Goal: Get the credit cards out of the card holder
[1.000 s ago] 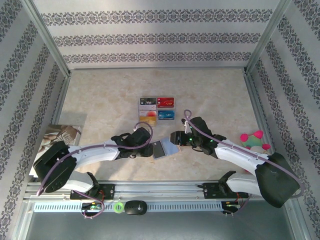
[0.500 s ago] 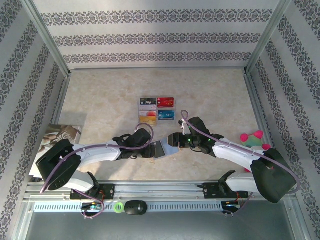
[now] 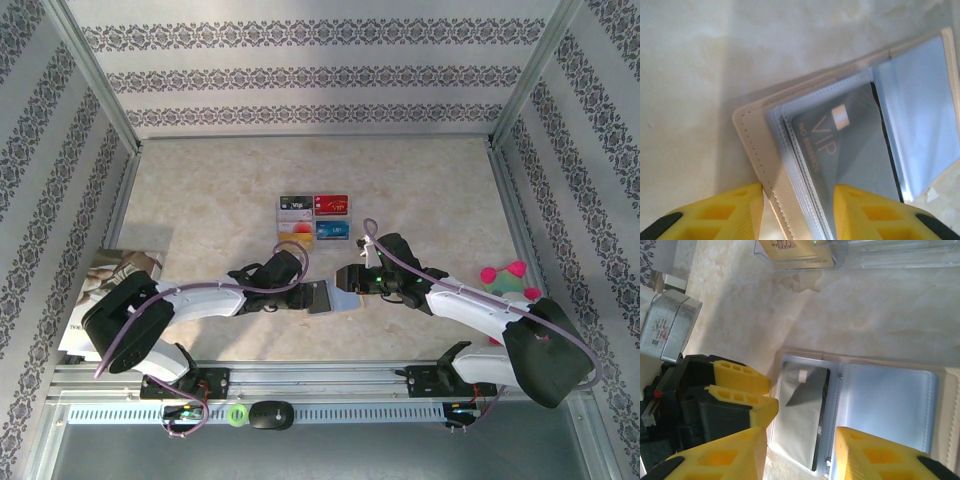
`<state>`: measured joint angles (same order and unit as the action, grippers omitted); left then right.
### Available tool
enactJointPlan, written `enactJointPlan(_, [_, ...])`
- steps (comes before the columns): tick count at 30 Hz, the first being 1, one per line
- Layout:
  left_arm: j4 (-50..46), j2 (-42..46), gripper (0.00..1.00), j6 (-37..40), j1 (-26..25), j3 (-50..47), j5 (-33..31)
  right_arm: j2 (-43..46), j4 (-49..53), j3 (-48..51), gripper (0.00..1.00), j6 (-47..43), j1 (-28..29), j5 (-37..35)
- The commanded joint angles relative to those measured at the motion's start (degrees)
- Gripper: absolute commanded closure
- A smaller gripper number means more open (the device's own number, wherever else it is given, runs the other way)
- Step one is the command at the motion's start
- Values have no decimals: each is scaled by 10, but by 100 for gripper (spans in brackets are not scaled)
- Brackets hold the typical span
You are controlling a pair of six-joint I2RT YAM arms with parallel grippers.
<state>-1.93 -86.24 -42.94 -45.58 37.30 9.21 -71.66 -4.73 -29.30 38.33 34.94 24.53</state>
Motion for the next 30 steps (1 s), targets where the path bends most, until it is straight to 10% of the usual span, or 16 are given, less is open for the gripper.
enactJointPlan(1, [32, -10, 59, 20, 18, 27, 4, -13, -14, 2, 61, 7, 8, 7])
enactJointPlan(30, [-98, -27, 31, 104, -52, 80, -93, -84, -56, 1, 74, 12, 24, 29])
